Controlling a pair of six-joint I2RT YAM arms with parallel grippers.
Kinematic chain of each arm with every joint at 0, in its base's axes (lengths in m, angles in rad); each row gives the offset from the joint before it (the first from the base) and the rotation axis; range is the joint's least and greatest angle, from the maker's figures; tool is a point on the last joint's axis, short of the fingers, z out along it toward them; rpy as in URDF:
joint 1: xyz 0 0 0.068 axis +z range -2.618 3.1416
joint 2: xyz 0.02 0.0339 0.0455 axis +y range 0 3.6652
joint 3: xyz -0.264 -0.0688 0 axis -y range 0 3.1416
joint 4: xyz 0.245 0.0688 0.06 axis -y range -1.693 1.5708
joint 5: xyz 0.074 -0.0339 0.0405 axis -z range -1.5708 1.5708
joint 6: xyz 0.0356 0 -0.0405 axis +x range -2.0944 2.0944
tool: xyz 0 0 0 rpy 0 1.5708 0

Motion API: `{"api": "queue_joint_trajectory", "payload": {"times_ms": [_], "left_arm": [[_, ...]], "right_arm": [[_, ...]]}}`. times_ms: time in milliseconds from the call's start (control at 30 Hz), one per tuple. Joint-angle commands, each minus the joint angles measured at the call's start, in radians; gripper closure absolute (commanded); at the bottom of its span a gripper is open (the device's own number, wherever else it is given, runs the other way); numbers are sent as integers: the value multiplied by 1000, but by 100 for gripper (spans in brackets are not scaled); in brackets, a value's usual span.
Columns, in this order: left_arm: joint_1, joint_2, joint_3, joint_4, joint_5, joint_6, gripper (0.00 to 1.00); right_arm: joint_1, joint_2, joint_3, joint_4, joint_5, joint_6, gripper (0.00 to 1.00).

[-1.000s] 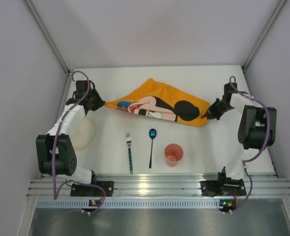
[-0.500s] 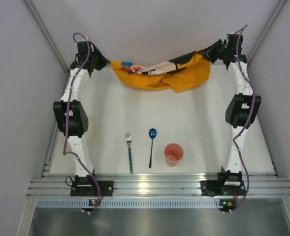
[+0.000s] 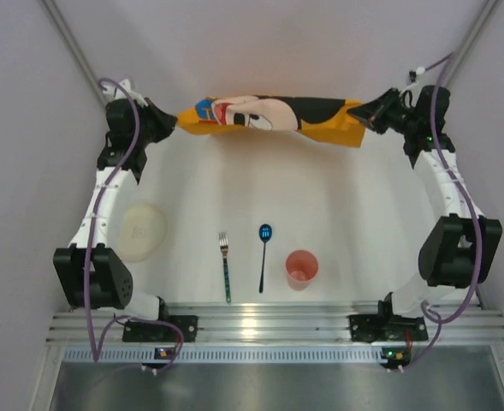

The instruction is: Set the dinner table for one person

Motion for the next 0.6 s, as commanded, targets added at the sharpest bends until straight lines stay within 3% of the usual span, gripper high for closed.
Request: {"api": "queue_joint_trajectory", "payload": {"times_ms": [0, 133, 367, 400, 500, 533, 567], "left_arm": [[1, 42, -254, 19, -18, -3, 100], [1, 71, -370, -117, 1, -13, 100], [18, -33, -466, -226, 29, -21, 100], [18, -37, -465, -245, 24, -21, 100], [19, -41, -456, -320, 44, -33, 100], [19, -47, -454, -335, 54, -38, 100], [18, -50, -460, -346, 61, -43, 100]], "right_arm": [[2, 79, -262, -33, 45, -79, 100], [2, 140, -444, -8, 34, -78, 100], [2, 231, -506, -355, 1, -228, 99], [2, 237, -502, -402, 10, -272, 91], [1, 228, -503, -519, 43, -337, 82], [-1, 217, -505, -552, 57, -346, 65], [-1, 188, -503, -565, 72, -361, 58]]}}
